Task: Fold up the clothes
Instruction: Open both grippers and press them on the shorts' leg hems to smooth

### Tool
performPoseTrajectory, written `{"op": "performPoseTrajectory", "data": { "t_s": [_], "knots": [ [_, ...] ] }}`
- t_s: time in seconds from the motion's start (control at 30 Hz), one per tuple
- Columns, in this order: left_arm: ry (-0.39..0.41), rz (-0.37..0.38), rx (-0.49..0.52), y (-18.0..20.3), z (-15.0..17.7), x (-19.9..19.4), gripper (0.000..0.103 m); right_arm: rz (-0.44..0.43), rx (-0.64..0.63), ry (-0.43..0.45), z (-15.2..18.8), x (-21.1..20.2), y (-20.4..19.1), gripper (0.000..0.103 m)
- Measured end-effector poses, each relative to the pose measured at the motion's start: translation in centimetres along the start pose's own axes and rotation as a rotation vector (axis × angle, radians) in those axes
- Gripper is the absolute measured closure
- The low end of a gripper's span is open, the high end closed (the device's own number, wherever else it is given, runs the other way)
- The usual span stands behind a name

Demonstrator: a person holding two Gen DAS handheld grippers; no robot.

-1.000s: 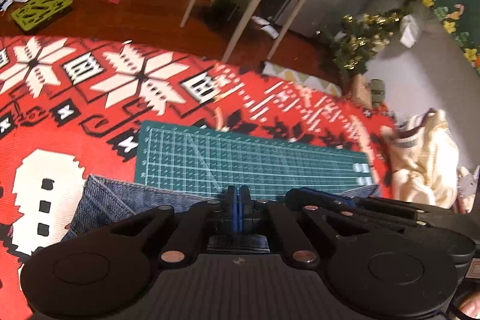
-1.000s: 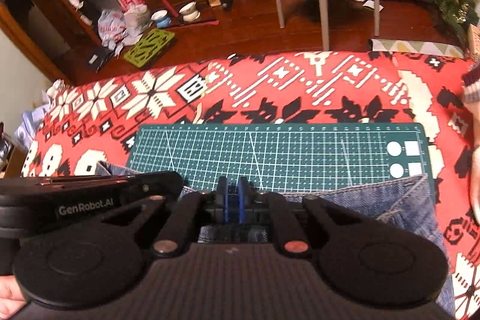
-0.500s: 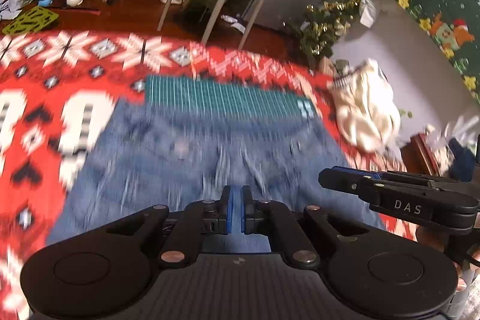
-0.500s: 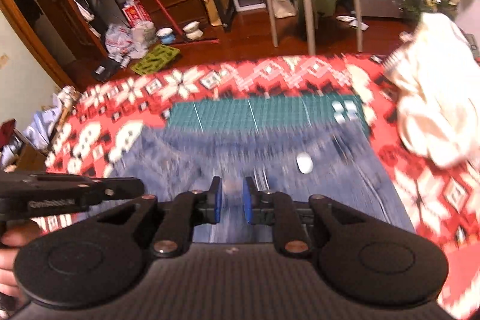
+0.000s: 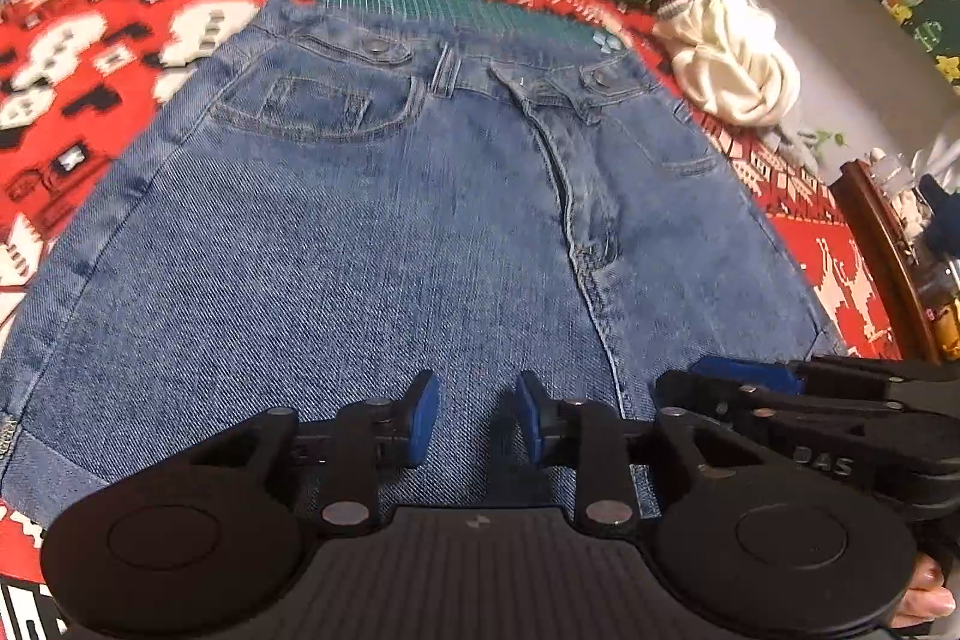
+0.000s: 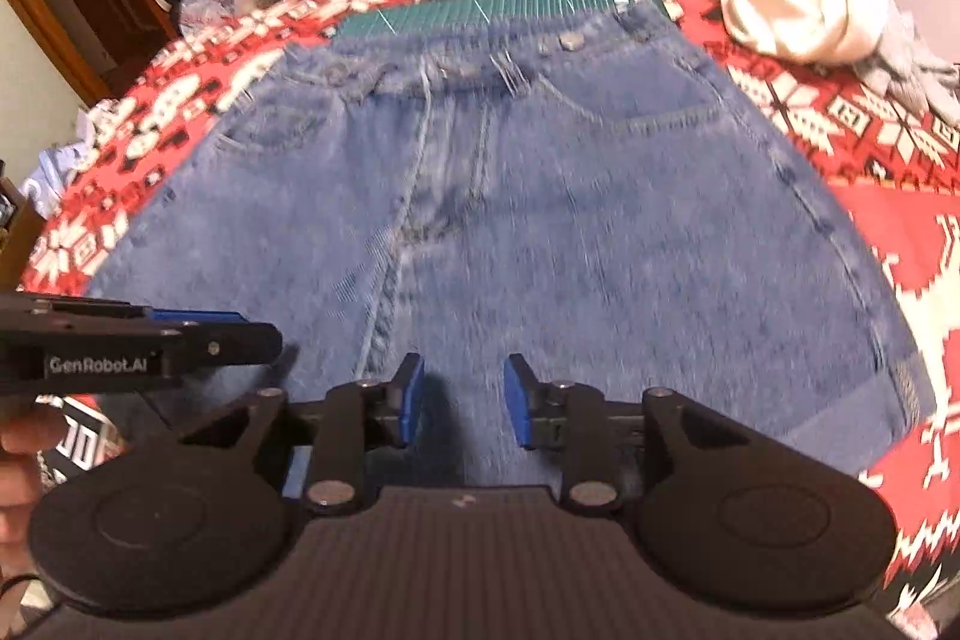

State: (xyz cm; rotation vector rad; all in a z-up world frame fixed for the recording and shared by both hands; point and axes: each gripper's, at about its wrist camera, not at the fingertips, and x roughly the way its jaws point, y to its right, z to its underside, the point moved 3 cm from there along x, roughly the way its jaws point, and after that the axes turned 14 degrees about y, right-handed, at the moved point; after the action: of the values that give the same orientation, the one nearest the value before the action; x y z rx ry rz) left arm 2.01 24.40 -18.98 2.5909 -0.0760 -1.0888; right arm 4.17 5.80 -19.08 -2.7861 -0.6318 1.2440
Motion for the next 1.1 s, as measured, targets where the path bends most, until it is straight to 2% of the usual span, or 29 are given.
{"op": "performPoseTrajectory", "data": {
  "t_s": [0.1,0.13,0.2,0.23,0.27,0.43,0.5,0.57,0.63,0.73,0.83,0.9,1.03,1.07,1.1],
  "knots": [
    [0.022,-0.009,0.009,0.1,0.4,-0.2,0.072,0.013,-0.01,0.022,0.6,0.0,-0.1,0.069],
    [0.027,-0.007,0.009,0.2,0.4,-0.2,0.068,0.017,-0.011,0.029,0.7,-0.1,-0.2,0.069],
    [0.035,0.011,-0.012,0.3,0.6,-0.1,0.056,0.016,-0.001,0.044,0.9,-0.2,-0.3,0.054],
    [0.034,0.035,-0.017,0.5,0.7,-0.1,0.043,0.014,0.0,0.051,1.1,-0.2,-0.5,0.048],
    [0.037,0.04,-0.022,0.6,0.7,0.0,0.041,0.025,0.001,0.061,1.3,-0.3,-0.6,0.041],
    [0.053,0.019,0.028,1.0,1.0,-0.4,0.039,0.071,-0.021,0.102,2.0,-0.9,-0.7,0.038],
    [0.071,-0.009,0.052,1.0,0.9,-1.1,0.039,0.073,-0.028,0.12,1.7,-1.5,-0.7,0.026],
    [0.112,-0.039,0.085,0.8,0.6,-2.0,0.028,0.087,-0.043,0.171,1.1,-2.6,-0.6,0.015],
    [0.135,-0.085,0.115,0.4,0.3,-2.6,0.023,0.095,-0.054,0.201,0.6,-3.4,-0.2,0.013],
    [0.139,-0.137,0.131,-0.9,0.4,-2.7,0.023,0.122,-0.066,0.176,0.6,-2.9,0.6,0.012],
    [0.108,-0.166,0.087,-2.5,0.5,-2.1,0.023,0.139,-0.058,0.141,1.1,-1.7,1.3,0.011],
    [0.094,-0.168,0.057,-3.3,0.7,-1.7,0.022,0.134,-0.042,0.119,1.6,-1.1,1.6,0.004],
    [0.118,-0.206,0.171,-2.7,1.5,-1.1,0.012,0.155,-0.081,0.108,2.8,0.0,1.3,0.001],
    [0.119,-0.204,0.203,-2.3,1.6,-0.9,0.003,0.167,-0.108,0.115,3.0,0.2,0.9,0.001],
    [0.112,-0.2,0.24,-1.8,2.0,-0.4,0.0,0.173,-0.121,0.123,3.2,0.2,0.7,0.001]
  ]
}}
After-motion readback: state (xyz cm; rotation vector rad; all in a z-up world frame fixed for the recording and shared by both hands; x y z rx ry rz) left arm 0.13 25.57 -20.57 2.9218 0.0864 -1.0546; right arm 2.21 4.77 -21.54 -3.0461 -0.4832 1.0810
